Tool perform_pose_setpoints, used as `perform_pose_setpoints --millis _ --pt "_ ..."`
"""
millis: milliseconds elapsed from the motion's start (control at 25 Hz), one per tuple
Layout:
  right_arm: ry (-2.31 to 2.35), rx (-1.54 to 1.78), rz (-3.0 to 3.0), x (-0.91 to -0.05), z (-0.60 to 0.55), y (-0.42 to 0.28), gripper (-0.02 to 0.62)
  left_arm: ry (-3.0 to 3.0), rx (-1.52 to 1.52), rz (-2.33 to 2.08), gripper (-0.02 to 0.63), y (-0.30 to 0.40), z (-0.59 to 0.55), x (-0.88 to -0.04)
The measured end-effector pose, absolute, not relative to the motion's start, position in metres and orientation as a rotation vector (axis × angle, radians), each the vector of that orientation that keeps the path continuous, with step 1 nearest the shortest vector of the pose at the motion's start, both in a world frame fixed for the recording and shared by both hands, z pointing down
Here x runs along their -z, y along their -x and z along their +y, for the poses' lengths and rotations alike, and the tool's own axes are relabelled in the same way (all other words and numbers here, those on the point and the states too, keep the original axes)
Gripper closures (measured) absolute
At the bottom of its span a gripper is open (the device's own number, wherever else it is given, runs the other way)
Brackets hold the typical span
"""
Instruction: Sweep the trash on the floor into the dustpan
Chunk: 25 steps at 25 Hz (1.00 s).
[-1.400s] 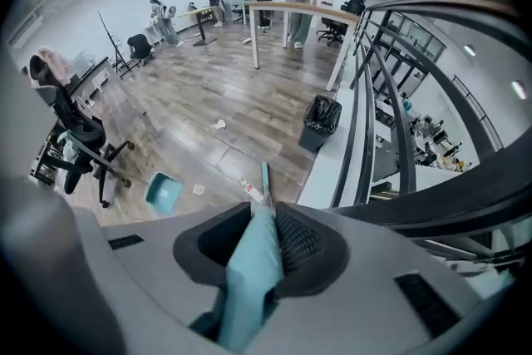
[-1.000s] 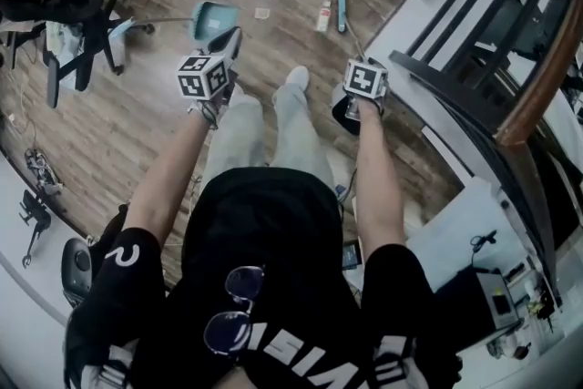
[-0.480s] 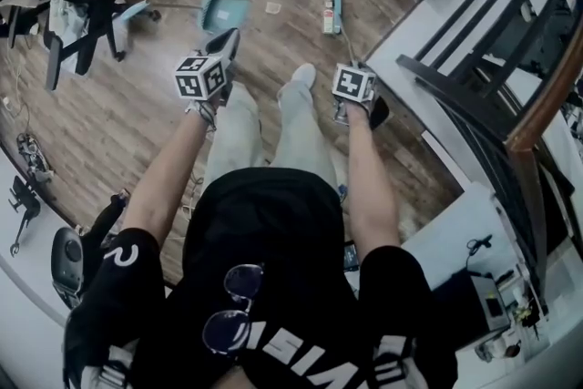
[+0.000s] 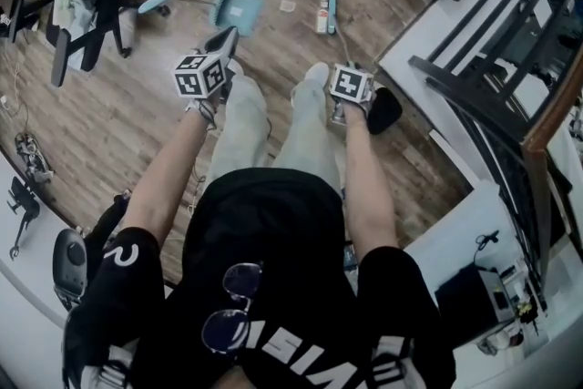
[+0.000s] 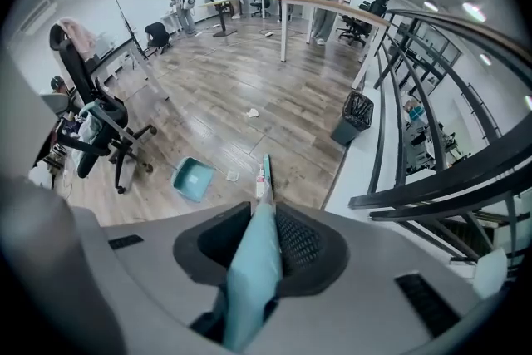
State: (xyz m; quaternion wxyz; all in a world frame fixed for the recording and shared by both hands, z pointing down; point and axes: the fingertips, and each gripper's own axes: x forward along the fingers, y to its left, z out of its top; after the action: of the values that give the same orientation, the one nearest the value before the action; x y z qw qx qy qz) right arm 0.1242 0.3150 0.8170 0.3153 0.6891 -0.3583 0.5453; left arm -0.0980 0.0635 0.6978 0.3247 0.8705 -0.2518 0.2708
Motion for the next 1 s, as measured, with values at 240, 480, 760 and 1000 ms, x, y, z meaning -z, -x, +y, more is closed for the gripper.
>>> perform_pose_setpoints --millis 240,480,760,1000 --pt "-1.81 -1.408 -0.93 -0.819 0.286 -0.078 0.51 -2.293 -0.738 -0.644 0.607 0.143 0.03 -0.702" --pt "-1.794 -1.407 -0.918 -0.817 0.266 -0.034 0.509 -2.3 -0.762 -0.62 0.608 0.18 0.004 -0.708" --pt "-1.764 -1.405 -0.934 -0.82 0.243 0.015 0.505 -2.307 -0.738 -0.606 0.607 0.215 -0.026 -0.71" --pt "-1.729 -1.387 -0.951 -0.819 0.228 0.055 0.494 -2.303 -0.724 -0.622 0.607 0.249 -0.047 -0.708"
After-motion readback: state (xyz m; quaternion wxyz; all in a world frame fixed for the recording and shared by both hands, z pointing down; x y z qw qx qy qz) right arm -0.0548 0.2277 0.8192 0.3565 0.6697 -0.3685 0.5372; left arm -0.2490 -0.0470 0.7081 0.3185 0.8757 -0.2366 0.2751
